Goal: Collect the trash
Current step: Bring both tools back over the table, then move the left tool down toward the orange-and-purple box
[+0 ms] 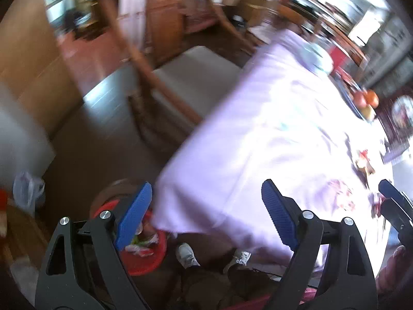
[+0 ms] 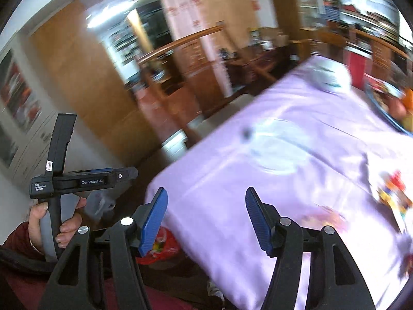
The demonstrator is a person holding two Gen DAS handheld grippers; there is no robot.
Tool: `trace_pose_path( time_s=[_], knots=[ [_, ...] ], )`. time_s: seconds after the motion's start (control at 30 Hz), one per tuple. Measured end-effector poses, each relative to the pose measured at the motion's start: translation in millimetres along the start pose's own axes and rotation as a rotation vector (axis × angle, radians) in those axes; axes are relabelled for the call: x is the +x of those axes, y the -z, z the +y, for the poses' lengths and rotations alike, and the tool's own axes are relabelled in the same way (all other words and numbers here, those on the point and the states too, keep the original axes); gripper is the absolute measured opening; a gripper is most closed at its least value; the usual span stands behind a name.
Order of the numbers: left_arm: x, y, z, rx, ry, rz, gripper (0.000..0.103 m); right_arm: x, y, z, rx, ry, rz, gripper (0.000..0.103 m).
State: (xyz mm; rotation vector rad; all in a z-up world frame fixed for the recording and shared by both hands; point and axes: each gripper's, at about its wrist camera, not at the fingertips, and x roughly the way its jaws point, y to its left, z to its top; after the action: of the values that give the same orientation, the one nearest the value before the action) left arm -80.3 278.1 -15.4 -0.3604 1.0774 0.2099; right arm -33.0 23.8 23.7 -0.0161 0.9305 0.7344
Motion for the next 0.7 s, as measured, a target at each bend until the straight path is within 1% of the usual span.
trace_pose_path(
  time_s=[0.07, 0.2, 0.27, 0.33, 0.37, 0.5, 0.7],
  knots=[
    [8, -3, -28, 0.068, 0.026, 0.011, 0.085, -15, 11, -23, 0.069, 0.044, -0.022, 0.064],
    [24, -6, -79, 0.184, 0.076, 0.040, 0.085, -41, 32, -53, 0.177, 0.114, -0.053, 0.064],
    [29, -3, -102, 0.227, 0.098, 0.054, 0.085, -54, 43, -69, 0.224, 0.144, -0.065, 0.064],
    [34, -1, -124, 0.266, 0.116, 0.067, 0.085, -67, 57, -94, 0.279, 0.173, -0.074, 0.065],
    [37, 2, -136, 0.289, 0.124, 0.074, 0.085, -70, 61, -99, 0.294, 0.180, -0.076, 0.065],
    [45, 12, -173, 0.355, 0.141, 0.089, 0.085, -89, 78, -131, 0.371, 0.214, -0.093, 0.065],
    [55, 18, -222, 0.419, 0.156, 0.116, 0.085, -112, 98, -167, 0.427, 0.247, -0.121, 0.065]
  ],
)
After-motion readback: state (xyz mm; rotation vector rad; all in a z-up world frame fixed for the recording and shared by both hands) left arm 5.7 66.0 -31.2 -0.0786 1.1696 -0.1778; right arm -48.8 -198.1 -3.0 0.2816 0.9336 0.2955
